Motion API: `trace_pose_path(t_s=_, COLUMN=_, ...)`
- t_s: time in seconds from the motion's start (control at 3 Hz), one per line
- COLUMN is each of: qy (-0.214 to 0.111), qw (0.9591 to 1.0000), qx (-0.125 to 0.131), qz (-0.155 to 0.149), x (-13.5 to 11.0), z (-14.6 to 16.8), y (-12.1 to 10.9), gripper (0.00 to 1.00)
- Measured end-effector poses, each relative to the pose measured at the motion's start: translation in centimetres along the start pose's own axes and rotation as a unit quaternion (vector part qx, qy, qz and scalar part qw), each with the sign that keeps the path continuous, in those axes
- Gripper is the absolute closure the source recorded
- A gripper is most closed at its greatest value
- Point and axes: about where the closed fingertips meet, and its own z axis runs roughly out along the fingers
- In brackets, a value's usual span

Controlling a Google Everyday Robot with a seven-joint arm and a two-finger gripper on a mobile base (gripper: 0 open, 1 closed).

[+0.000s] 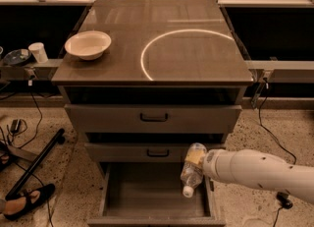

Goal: Place blue plastic bottle into bottom drawer

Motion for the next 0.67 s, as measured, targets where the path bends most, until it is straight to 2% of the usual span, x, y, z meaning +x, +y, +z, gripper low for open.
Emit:
trace_pose_path(t_s=0.33, qy=0.0, qw=1.0, qx=0.0, qz=-0.001, x=-0.02, z=-0.01, y=0.05, gripper=1.0)
trace_pose_path(t_s=0.67, qy=-0.019, qw=0.9998, qx=-0.009, qz=0.004, x=0.0, z=0.47, y=-0.37, gripper=1.0)
